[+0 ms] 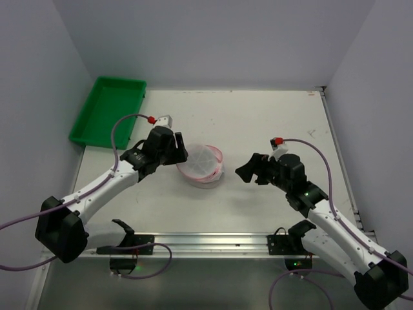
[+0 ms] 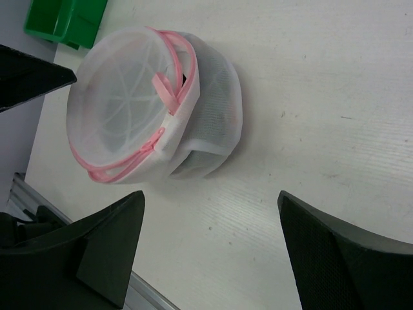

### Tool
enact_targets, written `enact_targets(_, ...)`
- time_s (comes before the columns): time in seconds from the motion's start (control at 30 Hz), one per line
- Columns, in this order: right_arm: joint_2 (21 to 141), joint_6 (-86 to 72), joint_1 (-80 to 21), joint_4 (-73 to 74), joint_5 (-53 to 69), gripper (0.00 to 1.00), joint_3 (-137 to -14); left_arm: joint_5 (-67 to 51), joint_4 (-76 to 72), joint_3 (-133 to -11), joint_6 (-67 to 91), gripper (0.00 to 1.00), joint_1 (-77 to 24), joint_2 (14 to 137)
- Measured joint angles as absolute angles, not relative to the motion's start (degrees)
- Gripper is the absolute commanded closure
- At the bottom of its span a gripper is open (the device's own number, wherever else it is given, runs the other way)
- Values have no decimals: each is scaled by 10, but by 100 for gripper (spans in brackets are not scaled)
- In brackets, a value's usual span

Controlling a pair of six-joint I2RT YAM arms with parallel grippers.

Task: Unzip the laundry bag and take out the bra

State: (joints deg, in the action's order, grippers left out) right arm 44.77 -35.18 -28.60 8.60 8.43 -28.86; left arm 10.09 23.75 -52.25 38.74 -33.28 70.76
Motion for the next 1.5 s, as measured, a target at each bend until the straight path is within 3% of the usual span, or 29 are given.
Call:
enact_targets(0.2,438,-352,-286,86,84,14,-286,92,236,-512,388,37,-328,718)
enact_targets(0.3,438,-352,-286,86,84,13,-286,84,233,-509,388,45,-328,729)
enact_targets(0.5,429,-352,-286,85,83,13,-284,75,232,-502,390,73,-328,741)
enact_targets(0.6,426,-352,-286,86,81,13,-281,74,229,-502,393,79,-328,740)
enact_targets(0.97,422,-350,-286,86,80,13,-279,59,220,-515,394,89,-328,694)
enact_targets(1.23,389,-350,-286,102,51,12,-279,15,194,-565,399,85,-396,710)
enact_targets(1.33,351,-353,-286,118,18,11,-279,0,175,-615,399,70,-455,748)
enact_targets(1.37,335,-356,-286,125,4,11,-279,-6,169,-631,397,60,-474,762)
enact_targets(1.5,260,-369,-286,145,-58,9,-267,-30,150,-697,387,37,-542,821)
